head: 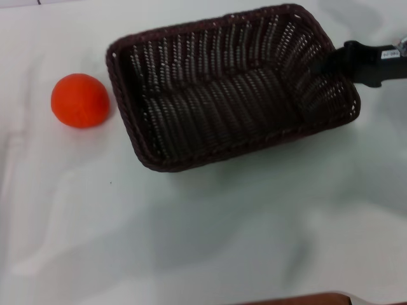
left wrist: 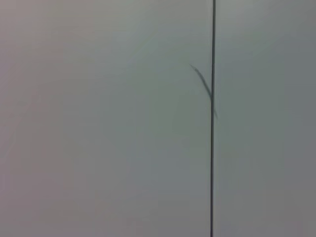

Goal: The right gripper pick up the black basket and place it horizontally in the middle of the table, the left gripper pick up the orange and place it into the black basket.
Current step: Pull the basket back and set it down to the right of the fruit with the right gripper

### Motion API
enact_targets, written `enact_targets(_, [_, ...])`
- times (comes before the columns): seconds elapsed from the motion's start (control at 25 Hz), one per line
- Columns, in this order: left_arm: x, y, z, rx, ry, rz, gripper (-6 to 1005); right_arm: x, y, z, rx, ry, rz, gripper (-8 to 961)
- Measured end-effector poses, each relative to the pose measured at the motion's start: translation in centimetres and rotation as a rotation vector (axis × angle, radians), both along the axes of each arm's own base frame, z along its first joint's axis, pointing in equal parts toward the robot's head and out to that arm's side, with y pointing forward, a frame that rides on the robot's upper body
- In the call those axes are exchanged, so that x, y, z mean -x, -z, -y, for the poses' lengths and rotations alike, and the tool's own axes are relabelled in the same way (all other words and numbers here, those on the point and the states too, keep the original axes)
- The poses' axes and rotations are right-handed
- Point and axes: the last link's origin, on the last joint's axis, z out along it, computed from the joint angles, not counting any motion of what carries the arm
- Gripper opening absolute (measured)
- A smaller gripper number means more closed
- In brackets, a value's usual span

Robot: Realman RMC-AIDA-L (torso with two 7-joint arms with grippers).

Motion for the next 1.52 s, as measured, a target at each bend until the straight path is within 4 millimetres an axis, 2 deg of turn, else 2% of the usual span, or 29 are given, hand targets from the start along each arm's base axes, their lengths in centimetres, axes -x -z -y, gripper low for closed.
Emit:
enact_targets(0.28, [0.4,-0.3,0.0,0.021,0.003,-0.019,891,-1.6,0.4,1.3,-0.022,0.096,-0.024,212])
enact_targets(0.56, [0.6,-0.5,0.8,0.024,0.010,-0.025,890,-2.5,0.5,1.7,-0.078,0.131,-0.050,212])
enact_targets(0.84, [0.4,-0.7,1.3,0.014,0.026,-0.032,890,-1.8,1.1,1.7,-0.056,0.077,-0.041,197])
enact_targets(1.08, [0.2,-0.4,2.2,0.010,0.044,-0.027,889,-1.0,1.1,2.1,-0.060,0.031,-0.125,187])
enact_targets(1.32, [0.5,-0.4,2.3,0.046,0.044,0.082,889,-1.3,0.6,2.7,-0.062,0.037,-0.145,348])
enact_targets(1.52, [0.5,-0.3,1.9,0.116,0.060,0.145,888,-1.4,0.5,3.6,-0.026,0.035,-0.178,536])
